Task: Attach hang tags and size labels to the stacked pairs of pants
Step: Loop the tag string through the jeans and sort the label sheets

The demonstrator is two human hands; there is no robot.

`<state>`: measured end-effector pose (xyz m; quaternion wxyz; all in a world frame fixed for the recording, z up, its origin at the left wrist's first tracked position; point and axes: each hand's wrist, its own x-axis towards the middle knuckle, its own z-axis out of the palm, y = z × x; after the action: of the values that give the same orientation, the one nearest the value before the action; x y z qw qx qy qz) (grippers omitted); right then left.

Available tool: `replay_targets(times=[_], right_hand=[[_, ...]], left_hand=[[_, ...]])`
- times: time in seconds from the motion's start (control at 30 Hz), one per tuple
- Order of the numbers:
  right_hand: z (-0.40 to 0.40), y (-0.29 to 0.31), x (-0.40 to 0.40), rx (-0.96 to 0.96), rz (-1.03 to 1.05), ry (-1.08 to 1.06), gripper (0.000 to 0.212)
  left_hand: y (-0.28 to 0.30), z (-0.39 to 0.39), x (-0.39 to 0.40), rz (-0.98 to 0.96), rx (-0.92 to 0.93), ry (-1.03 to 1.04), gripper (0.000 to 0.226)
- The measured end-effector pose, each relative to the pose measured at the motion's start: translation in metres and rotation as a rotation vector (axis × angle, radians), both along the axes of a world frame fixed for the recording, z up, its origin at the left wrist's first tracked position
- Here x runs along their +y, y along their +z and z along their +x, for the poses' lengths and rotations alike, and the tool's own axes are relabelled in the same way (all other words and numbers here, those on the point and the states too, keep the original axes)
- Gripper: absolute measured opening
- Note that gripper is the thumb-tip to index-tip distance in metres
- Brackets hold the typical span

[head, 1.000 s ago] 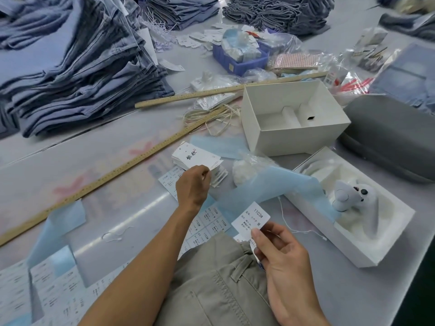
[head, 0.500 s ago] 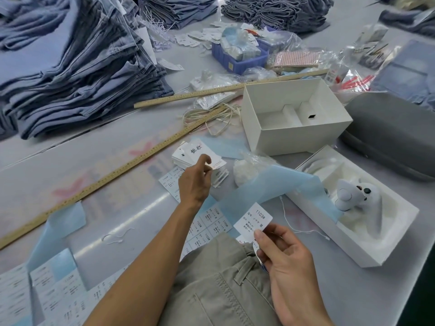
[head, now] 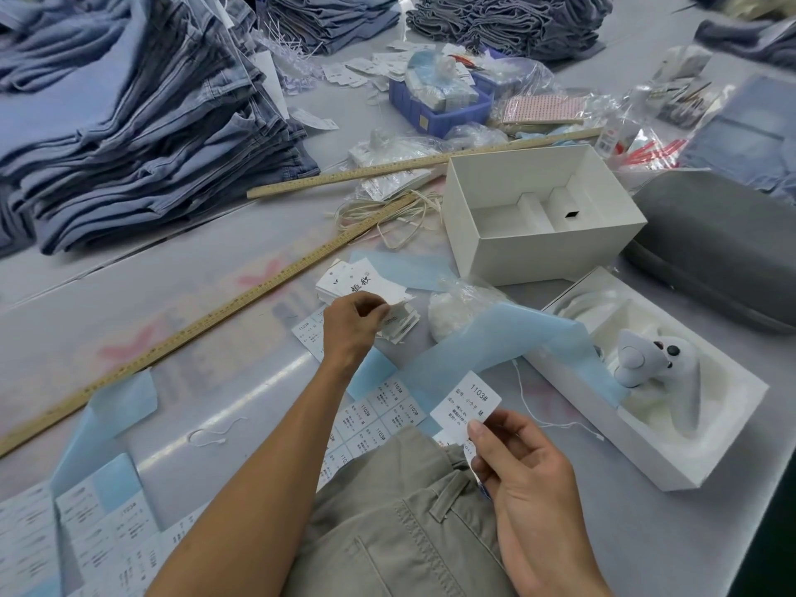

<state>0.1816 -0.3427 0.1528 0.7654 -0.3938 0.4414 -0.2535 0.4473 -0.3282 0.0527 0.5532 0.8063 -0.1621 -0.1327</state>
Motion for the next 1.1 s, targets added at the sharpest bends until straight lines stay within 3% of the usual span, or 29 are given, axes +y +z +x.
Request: replay_targets(times=[0.17,0.43,0.5,0.53,0.6,0.67,0.73,0.93,1.1], right_hand=[[0.000,0.000,0.000,-0.001,0.009,-0.003,0.021],[0.001,0.000,0.000,-0.013,0.024,-0.016,0.016],[0.001,0.000,0.000,-0.016,0.025,-0.011,0.016],[0.000,0.000,0.000,-0.018,0.025,-0.008,0.016],[0.000,-0.001,0.000,-0.022,0.023,-0.009,0.018],[-0.001,-0.003,-0.001,-0.021,0.017,-0.009,0.022],[-0.002,-0.004,-0.002,-0.033,0.014,-0.006,0.025],[-0.003,-0.005,-0.002,-0.040,0.006,0.001,0.037],[-0.003,0.004,0.002,-0.085,0.004,0.050,0.033]], left_hand=[[0.000,0.003,-0.001,0.079,-0.157,0.020,0.028],[0.001,0.002,-0.002,0.144,-0.139,-0.064,0.012],[-0.002,-0.001,-0.002,0.136,-0.096,0.068,0.015],[-0.005,-0.001,-0.002,0.119,-0.028,0.185,0.021],[-0.007,0.000,-0.005,0.070,0.283,0.376,0.036],[-0.009,0.001,-0.008,0.005,0.603,0.400,0.043],[-0.013,0.001,-0.010,-0.028,0.687,0.378,0.033],[-0.001,-0.002,-0.006,-0.119,0.652,0.337,0.008],[0.033,-0.016,0.019,-0.061,0.350,0.049,0.010]])
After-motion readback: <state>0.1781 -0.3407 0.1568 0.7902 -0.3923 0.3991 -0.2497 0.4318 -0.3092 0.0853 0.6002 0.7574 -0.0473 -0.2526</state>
